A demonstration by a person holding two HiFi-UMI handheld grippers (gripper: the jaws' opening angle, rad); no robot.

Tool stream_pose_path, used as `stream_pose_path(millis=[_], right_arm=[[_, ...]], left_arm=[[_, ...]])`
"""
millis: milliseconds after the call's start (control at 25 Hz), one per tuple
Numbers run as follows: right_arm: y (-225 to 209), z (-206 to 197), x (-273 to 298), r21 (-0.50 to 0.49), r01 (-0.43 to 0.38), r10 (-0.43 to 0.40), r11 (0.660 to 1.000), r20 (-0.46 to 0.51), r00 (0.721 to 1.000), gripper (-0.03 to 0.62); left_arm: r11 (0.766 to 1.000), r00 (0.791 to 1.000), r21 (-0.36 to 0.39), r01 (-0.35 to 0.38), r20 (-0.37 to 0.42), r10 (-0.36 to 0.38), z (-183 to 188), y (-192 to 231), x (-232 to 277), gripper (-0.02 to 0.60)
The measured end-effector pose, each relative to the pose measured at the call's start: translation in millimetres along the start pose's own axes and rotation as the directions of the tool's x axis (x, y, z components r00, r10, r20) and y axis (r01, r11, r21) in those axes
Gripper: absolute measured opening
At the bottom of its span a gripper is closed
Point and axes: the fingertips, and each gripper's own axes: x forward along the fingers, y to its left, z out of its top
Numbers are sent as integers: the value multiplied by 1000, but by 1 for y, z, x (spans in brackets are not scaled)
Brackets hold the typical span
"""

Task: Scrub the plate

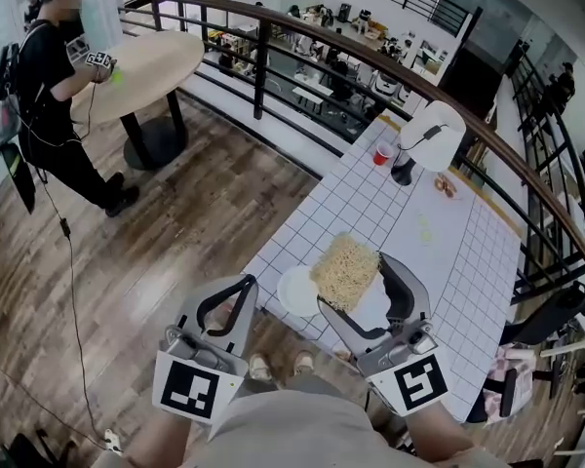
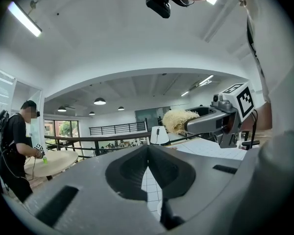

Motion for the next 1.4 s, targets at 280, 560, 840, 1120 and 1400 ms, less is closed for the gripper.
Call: stream_pose_path(millis=[280, 560, 840, 1120, 1400], right_arm=[[-10, -10, -2, 12, -42, 43, 999, -6, 999, 370], [-20, -30, -8, 38, -60, 61, 997, -20, 998, 370], [-26, -54, -4, 76, -67, 72, 995, -56, 996, 370], [-26, -85, 15, 140, -105, 116, 985, -71, 991, 370], [-22, -136, 42, 168, -122, 148, 978, -150, 978, 370]], left_arm=[[998, 998, -32, -49, -34, 48, -3, -10, 11, 12], [996, 995, -58, -70, -70, 66, -16, -21, 20, 11], [996, 991, -42, -76, -115, 71, -35, -20, 38, 12], [1000, 983, -3, -31, -180, 30, -76, -21, 62, 12], [999, 958, -32, 1, -288, -10, -131, -24, 88, 12]])
